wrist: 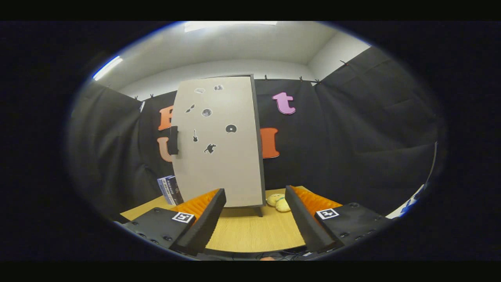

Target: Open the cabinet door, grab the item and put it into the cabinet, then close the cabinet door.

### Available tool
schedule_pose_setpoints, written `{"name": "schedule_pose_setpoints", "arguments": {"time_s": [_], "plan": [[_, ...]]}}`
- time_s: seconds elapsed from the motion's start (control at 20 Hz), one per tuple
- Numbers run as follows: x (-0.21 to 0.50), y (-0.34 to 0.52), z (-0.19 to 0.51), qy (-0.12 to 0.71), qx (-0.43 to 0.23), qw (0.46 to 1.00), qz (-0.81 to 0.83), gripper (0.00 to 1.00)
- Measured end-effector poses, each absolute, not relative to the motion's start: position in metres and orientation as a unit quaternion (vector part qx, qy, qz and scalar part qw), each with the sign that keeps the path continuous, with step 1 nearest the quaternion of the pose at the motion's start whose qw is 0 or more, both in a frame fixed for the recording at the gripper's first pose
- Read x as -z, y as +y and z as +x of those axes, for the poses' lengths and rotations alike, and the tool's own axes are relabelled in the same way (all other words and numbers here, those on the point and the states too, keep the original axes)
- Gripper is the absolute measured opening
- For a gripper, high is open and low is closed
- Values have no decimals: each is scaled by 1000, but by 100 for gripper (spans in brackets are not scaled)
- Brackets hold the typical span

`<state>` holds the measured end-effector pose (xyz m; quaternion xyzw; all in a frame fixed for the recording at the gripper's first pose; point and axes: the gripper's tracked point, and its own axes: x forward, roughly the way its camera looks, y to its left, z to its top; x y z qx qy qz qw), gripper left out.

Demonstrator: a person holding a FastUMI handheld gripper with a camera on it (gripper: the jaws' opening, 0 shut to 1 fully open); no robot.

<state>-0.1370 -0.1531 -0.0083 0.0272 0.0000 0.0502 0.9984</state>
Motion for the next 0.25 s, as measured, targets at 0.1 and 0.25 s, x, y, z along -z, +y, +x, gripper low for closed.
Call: {"name": "schedule_pose_setpoints", "arguments": {"time_s": [0.1, 0.25], "plan": [[7, -156, -138, -1, -47, 999, 27, 98], [5, -157, -138, -6, -45, 999, 26, 98]]}}
